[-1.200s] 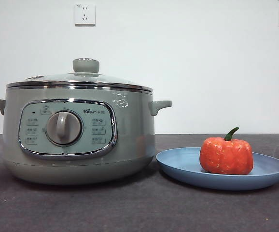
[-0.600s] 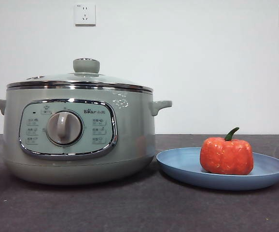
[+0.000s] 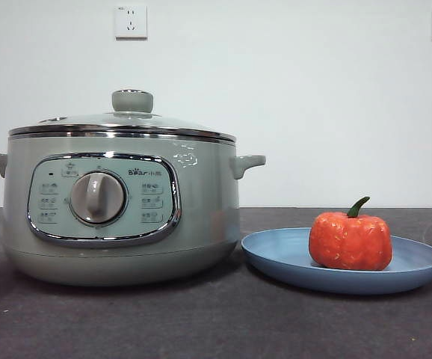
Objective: Take the pumpkin out from the steamer,put the pumpkin in the blue plate,close the lid
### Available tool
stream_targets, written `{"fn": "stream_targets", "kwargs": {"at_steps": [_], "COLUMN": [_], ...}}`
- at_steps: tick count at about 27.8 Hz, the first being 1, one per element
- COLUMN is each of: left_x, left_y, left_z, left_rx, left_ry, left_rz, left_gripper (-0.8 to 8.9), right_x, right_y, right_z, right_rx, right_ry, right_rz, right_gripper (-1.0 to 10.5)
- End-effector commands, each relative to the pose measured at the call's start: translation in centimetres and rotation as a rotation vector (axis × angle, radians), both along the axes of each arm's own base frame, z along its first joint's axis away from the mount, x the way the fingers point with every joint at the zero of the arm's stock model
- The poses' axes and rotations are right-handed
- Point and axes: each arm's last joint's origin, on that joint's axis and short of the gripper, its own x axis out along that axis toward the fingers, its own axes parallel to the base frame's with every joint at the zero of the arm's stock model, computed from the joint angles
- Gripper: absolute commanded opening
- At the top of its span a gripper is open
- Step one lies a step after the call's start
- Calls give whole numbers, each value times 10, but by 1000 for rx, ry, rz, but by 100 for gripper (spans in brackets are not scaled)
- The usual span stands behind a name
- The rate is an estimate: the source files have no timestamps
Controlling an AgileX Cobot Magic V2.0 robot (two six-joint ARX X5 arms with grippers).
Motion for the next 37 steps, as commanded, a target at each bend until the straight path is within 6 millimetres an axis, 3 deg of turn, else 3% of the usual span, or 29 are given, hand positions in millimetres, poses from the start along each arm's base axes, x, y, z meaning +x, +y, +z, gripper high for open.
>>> {"fn": "stream_targets", "kwargs": {"at_steps": [1,5,9,12,20,25,37], "left_x": [0,-11,-26,-18,17,28,28], "left_y": [0,10,27,33,40,40,40], "left_z": [-1,1,10,-16,-110,-153,-161], "left_rx": [-6,1,-147,-155,-107,-96,-105], "left_ry": [2,-69,-372,-512,-410,-334,-288], "left_rz": [1,56,261,409,497,503,511], "left_gripper": [-8,-3,-3,-3,-3,-3,-3], "right_x": [0,0,0,0,0,0,0], "right_y": [0,0,0,0,0,0,0], "right_z": [-1,-2,-3,-3,-3,-3,-3], "right_rx": [8,7,-1,-3,-3,-3,-3], "right_ry": [1,2,15,19,19,19,19], "right_rz": [-6,-4,-5,-2,-2,-2,-2], "right_gripper": [1,1,1,1,1,1,1]}}
